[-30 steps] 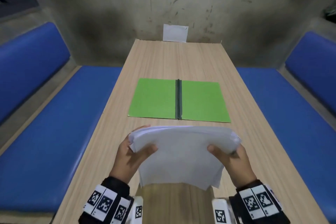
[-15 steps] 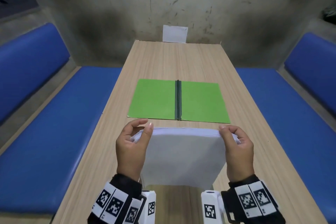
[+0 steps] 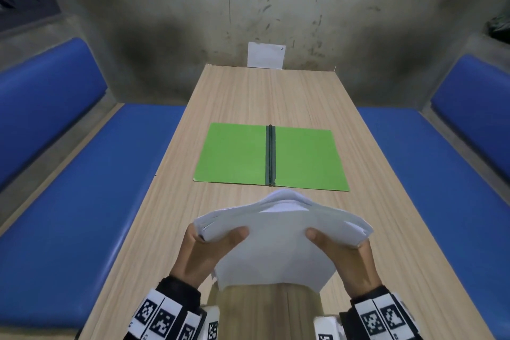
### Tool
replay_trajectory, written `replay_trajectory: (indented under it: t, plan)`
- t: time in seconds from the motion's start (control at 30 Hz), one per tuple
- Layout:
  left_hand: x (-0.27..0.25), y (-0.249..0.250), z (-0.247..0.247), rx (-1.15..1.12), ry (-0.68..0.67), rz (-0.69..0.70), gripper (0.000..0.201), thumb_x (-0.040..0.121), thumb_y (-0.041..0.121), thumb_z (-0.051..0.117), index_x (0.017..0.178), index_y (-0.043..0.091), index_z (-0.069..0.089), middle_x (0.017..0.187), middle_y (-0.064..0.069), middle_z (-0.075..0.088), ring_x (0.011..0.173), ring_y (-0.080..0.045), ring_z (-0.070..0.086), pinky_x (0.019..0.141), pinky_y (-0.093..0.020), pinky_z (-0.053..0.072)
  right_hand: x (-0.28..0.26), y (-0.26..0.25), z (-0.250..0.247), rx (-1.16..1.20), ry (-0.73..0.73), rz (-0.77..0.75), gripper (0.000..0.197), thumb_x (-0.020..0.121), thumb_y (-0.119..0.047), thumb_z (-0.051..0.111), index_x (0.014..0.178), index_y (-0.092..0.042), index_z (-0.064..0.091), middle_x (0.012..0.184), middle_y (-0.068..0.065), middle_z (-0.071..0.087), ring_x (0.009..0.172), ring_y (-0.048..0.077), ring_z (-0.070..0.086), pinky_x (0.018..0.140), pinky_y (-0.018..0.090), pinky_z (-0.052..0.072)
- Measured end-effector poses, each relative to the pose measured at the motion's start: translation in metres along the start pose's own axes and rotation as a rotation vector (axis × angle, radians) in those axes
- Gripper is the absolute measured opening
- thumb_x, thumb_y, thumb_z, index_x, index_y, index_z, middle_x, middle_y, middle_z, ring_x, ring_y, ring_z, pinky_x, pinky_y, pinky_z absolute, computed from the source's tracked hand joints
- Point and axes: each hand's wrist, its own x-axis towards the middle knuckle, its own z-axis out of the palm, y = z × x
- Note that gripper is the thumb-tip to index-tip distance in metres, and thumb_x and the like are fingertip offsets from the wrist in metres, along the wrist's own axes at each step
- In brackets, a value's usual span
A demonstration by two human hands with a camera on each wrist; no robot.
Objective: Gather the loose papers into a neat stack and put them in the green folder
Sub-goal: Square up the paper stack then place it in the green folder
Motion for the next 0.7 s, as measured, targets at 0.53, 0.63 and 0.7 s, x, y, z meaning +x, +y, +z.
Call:
replay_trajectory:
  t: [0.53, 0.63, 0.7]
  plan:
    - [0.007, 0.039, -0.027, 0.78, 0.207, 0.244, 0.089, 0.068, 0.034, 0.077, 0.139, 0.043, 0.025, 0.14, 0.013, 0.035, 0.131, -0.011, 0.03, 0.109, -0.035, 0.028, 0.012, -0.013, -0.002, -0.341, -0.149, -0.017, 0.019, 0.071, -0.02, 0.077, 0.067, -0.007, 0.064, 0.061, 0.007, 0.064, 0.061, 0.011, 0.053, 0.061, 0.03, 0.043]
    - [0.007, 0.06, -0.013, 0.887, -0.017, 0.376, 0.085, 0.067, 0.045, 0.071, 0.137, 0.05, 0.024, 0.143, 0.02, 0.032, 0.135, -0.001, 0.024, 0.112, -0.026, 0.021, 0.015, -0.036, 0.006, -0.736, -0.291, -0.398, 0.018, 0.076, -0.019, 0.063, 0.068, -0.035, 0.06, 0.047, -0.023, 0.052, 0.05, -0.003, 0.048, 0.049, 0.009, 0.03]
    - [0.009, 0.068, -0.003, 0.735, -0.192, 0.33, 0.042, 0.071, 0.044, 0.067, 0.112, 0.051, 0.058, 0.11, 0.03, 0.06, 0.105, 0.011, 0.052, 0.09, -0.012, 0.039, 0.015, -0.049, 0.013, -0.829, -0.328, -0.507, 0.012, 0.075, -0.02, 0.061, 0.075, -0.031, 0.065, 0.054, -0.023, 0.055, 0.055, -0.002, 0.052, 0.049, 0.008, 0.033]
